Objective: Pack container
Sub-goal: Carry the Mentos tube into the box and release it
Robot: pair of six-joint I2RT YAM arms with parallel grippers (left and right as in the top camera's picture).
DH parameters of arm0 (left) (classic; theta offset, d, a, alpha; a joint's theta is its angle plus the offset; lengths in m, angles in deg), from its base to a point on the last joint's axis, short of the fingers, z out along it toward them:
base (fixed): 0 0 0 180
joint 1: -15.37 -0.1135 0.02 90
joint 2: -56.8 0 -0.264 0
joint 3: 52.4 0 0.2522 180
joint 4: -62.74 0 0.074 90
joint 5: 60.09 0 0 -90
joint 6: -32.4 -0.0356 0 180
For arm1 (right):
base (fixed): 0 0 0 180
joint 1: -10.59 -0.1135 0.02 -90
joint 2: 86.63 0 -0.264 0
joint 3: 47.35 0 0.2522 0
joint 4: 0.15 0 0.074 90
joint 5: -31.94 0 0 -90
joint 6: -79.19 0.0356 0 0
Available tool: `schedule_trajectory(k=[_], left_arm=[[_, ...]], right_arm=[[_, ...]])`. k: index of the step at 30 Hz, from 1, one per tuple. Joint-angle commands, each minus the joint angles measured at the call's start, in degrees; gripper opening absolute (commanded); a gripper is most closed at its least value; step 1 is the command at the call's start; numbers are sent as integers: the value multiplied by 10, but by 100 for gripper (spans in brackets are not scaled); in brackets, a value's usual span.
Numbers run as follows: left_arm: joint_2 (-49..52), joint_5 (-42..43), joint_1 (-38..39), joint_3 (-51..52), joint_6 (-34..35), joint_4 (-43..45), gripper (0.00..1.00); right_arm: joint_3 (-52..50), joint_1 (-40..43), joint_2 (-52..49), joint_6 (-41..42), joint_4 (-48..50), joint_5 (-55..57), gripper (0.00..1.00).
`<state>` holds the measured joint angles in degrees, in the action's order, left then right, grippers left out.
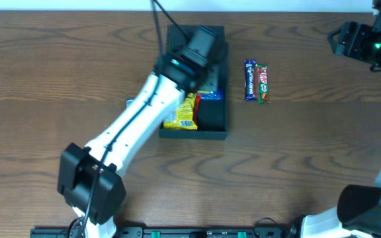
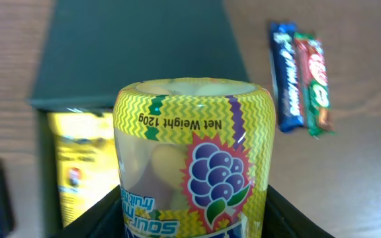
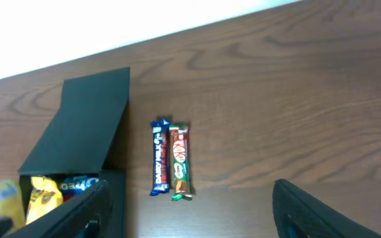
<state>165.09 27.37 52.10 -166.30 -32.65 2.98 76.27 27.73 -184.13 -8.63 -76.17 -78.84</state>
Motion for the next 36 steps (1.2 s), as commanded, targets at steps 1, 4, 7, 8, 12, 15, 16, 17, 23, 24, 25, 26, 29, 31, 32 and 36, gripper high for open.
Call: schedule_trajectory(k=[1,4,7,8,12,15,16,17,23,24,25,26,29,31,32,36], left_arm=[[28,-32,25,-5,39,-5,6],[58,-21,46,-5,47,-8,6],[86,-19,53,-5,60,-14,6],[92,-19,52,-5,61,-24,6],[95,-19,52,-5,64,-55,6],[95,-19,54,-4,64,-75,6],[95,-19,54,-3,64,-80,6],[95,-19,54,-3,64,-84,6],[95,-19,54,-1,63,-95,52],[95,-19,54,-1,63,-95,67],[95,-19,54,-1,63,-95,77],[94,-19,54,-1,58,-94,80],[94,-19,53,-1,49,-92,85],[94,-19,52,-1,40,-92,85],[93,-20,52,-1,34,-92,83],[86,-39,50,-14,16,-92,77]], right_arm=[[7,5,0,-24,1,0,79],[7,5,0,-27,-1,0,79],[7,5,0,-27,-1,0,80],[7,5,0,-27,-1,0,80],[7,5,0,-27,-2,0,80],[7,5,0,-27,-2,0,81],[7,5,0,-27,-2,0,81],[7,5,0,-27,-2,0,81],[7,5,0,-27,-3,0,83],[7,5,0,-27,-4,0,83],[7,5,0,-27,-4,0,83],[7,5,0,-27,-4,0,83],[7,5,0,-26,-4,0,83],[7,5,0,-26,-4,0,84],[7,5,0,-26,-4,0,83],[7,5,0,-26,-4,0,84]])
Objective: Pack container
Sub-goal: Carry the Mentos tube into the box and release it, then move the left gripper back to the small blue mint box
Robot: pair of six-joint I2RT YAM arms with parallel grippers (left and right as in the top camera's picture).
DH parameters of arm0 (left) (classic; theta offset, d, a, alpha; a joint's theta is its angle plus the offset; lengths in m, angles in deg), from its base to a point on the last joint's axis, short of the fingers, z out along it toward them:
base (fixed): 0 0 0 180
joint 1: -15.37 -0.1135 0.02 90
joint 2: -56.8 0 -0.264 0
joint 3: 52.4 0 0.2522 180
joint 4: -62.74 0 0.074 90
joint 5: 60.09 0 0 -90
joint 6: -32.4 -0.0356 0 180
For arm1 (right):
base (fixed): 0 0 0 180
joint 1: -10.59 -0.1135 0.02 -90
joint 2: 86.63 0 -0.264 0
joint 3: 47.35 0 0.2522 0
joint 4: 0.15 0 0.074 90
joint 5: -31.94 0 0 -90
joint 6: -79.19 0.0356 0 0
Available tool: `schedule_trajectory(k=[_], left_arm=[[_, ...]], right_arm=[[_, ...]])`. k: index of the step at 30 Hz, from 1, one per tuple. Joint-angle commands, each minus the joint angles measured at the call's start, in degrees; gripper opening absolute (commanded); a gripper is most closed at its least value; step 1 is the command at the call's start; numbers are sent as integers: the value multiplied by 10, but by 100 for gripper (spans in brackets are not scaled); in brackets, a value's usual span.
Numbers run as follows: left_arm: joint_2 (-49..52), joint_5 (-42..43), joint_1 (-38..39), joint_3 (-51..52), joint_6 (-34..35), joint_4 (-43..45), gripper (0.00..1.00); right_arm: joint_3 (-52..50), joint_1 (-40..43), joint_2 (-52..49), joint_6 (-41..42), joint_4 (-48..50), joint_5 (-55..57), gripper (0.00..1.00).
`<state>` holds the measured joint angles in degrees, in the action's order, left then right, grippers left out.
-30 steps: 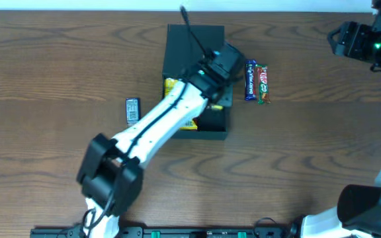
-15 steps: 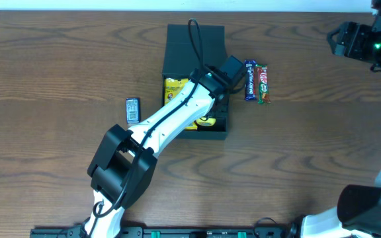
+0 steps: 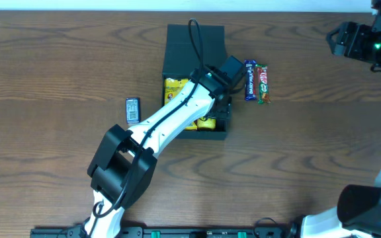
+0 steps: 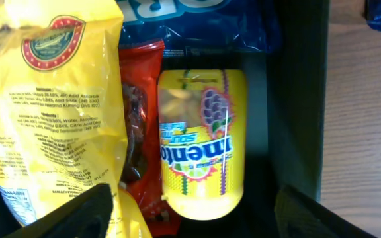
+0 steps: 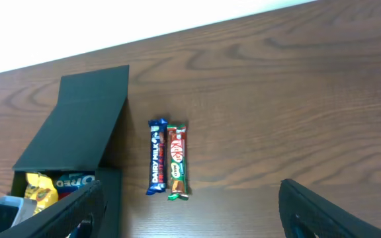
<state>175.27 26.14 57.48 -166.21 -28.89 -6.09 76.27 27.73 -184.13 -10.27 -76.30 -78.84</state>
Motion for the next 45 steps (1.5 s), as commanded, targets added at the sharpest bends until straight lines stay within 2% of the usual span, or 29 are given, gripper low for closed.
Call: schedule_trajectory(k=[1,6,10,12,17,21,23,29,34,41,45], left_arm=[[-20,-37,-5,-23,-29,-3,75],[-74,-145,-21,-49,-34,-5,73],[-129,-249,-52,-49,-34,-16,78],[-144,-271,-80,-49,-34,-35,78],[-146,-225,-195,-10,-3,-81,78],[-146,-132,-275,95,13,-43,77],[-146,-93,-292,144,13,-14,77],[-146,-67,-297,257,9,79,86],[-146,-34,-297,308,9,144,92],[-146,-27,-297,355,-5,218,90],[-143,-26,-297,359,-55,246,84]], right_arm=[[7,5,0,-10,-3,0,84],[7,5,0,-10,-4,0,84],[6,5,0,-10,-5,0,85],[6,5,0,-10,-7,0,84],[6,5,0,-10,-18,0,85],[6,5,0,-10,-26,0,85],[6,4,0,-10,-28,0,85],[6,4,0,-2,-28,0,86],[6,4,0,-2,-30,0,86],[6,4,0,-2,-30,0,87],[6,4,0,-2,-30,0,87]])
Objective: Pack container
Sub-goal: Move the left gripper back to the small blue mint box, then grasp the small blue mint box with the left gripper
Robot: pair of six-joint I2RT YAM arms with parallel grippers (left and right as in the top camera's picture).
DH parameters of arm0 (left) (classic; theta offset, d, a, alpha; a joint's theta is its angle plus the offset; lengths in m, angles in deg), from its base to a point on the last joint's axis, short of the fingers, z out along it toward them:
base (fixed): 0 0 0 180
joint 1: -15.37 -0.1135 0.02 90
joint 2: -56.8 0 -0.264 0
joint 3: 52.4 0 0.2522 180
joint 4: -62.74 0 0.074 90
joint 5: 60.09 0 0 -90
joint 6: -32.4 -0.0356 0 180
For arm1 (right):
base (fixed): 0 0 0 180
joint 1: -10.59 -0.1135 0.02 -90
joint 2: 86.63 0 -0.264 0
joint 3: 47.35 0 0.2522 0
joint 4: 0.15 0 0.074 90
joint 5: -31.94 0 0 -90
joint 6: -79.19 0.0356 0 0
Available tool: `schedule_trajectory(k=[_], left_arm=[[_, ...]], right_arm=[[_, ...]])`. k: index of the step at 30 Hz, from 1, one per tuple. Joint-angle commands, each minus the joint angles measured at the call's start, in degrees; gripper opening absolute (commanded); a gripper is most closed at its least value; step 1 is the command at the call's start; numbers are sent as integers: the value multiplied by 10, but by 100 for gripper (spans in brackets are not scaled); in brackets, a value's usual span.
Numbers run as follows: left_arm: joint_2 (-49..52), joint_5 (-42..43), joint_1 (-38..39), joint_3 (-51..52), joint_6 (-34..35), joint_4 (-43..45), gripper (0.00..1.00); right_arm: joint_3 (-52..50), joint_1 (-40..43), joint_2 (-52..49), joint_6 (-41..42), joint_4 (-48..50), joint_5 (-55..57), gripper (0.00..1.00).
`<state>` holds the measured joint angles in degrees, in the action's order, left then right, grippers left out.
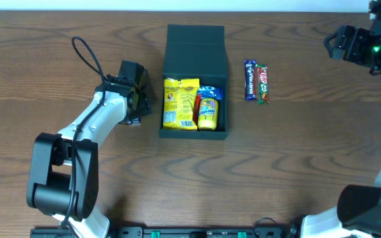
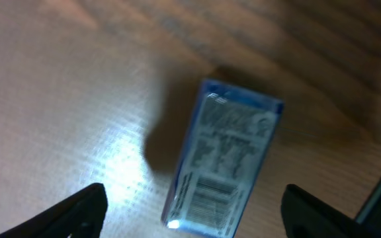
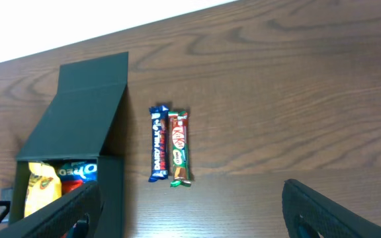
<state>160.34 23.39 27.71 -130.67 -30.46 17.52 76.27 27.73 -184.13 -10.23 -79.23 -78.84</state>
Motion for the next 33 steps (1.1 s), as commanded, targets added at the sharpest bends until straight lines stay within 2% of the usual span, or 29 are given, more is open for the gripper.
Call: schedule_trajectory(k=[1,8,17,23,29,33], left_arm=[[9,2,1,3,-53,17,82],[36,11,1,3,-130,37,76],[51,13,1,3,-156,50,66],[51,13,1,3,-165,49,50],[51,13,1,3,-165,49,40],[51,16,1,-2,-164,43,25]], right_arm=[[6,4,0,-2,0,0,87],[6,4,0,-2,-1,0,87],[6,4,0,-2,-1,0,88],[6,4,0,-2,-1,0,88],[6,4,0,-2,-1,0,88],[6,4,0,-2,0,0,88]])
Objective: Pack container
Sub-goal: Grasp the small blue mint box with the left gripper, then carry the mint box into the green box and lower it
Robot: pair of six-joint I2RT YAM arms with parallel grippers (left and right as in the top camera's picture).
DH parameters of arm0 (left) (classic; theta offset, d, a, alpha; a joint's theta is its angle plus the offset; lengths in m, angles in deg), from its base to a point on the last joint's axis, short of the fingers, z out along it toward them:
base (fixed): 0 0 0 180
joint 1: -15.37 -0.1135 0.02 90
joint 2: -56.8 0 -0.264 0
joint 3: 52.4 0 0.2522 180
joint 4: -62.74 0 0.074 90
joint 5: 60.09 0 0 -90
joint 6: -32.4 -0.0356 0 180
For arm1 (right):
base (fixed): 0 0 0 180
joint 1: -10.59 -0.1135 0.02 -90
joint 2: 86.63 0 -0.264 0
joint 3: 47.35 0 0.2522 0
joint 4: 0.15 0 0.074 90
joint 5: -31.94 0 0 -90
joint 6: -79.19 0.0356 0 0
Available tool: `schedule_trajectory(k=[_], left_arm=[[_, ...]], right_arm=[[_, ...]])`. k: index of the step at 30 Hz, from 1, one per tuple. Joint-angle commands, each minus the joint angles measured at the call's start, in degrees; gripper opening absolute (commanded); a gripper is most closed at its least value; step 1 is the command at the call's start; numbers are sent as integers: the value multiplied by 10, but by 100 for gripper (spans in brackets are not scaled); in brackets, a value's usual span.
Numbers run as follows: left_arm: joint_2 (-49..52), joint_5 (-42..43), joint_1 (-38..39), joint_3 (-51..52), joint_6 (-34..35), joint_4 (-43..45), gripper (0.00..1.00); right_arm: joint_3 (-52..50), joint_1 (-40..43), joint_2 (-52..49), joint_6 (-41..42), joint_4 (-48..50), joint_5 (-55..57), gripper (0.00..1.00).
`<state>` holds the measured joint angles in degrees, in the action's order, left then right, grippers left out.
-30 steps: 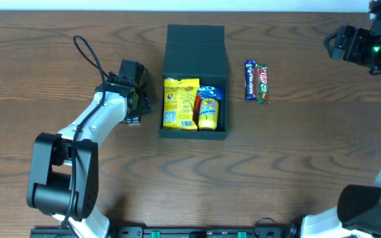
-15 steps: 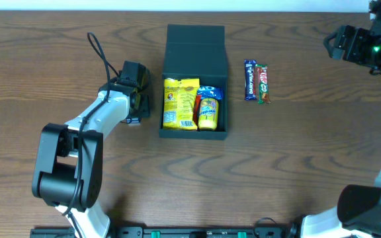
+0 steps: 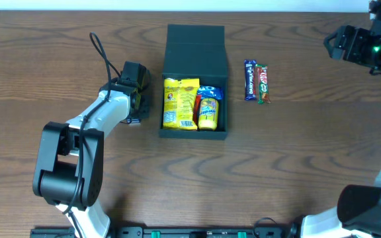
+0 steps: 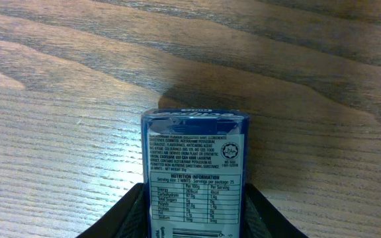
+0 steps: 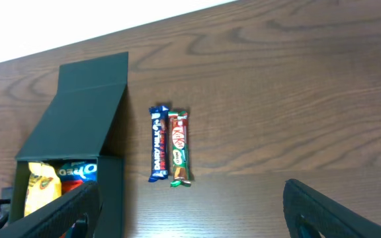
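Note:
A small blue mint box (image 4: pixel 195 152) lies label-up on the wood table, left of the black container (image 3: pixel 194 134). My left gripper (image 4: pixel 195 211) is shut on the mint box, a finger pressed against each long side; in the overhead view the left gripper (image 3: pixel 132 106) hides the box. Inside the container lie a yellow bag (image 3: pixel 179 102), a yellow Mentos bottle (image 3: pixel 208 111) and a blue Oreo pack (image 3: pixel 211 91). My right gripper (image 5: pixel 190 218) hangs open, high at the far right (image 3: pixel 349 41).
The container's lid (image 3: pixel 196 43) stands open at the back. A blue chocolate bar (image 3: pixel 250 80) and a red-green KitKat (image 3: pixel 262 83) lie side by side right of the container. A cable loops over my left arm (image 3: pixel 101 53).
My left gripper was open above the mint box; now it is down at the box with its fingers shut against its sides. The right arm has not moved.
My left gripper held the Mentos bottle over the container. Then the bottle lay in the container's right side with the gripper open above it. Later the gripper was open over the mint box left of the container, and now it grips that box.

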<state>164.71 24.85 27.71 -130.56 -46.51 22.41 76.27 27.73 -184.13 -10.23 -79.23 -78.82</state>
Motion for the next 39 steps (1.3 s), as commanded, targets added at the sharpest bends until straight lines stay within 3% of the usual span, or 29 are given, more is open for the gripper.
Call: schedule_trajectory(k=[1,5,11,16,20,25,31,36,39], left_arm=[[7,5,1,-7,-3,-12,22],[7,6,1,-63,-1,-70,7],[7,6,13,-256,33,-197,6],[7,21,86,-363,31,-231,6],[10,30,189,-363,26,-225,6],[32,39,259,-352,26,-226,6],[54,226,263,-352,24,-216,6],[69,322,248,-345,-4,-210,6],[71,330,245,-327,-8,-197,6]], right_arm=[[6,4,0,-2,0,0,88],[6,4,0,-2,2,22,89],[6,5,0,2,2,52,91],[6,6,0,2,2,60,93],[6,16,0,2,2,64,95],[6,25,0,2,2,64,98],[6,27,0,-5,-3,64,99],[6,27,0,-16,-3,64,99],[6,27,0,-16,-3,64,99]])
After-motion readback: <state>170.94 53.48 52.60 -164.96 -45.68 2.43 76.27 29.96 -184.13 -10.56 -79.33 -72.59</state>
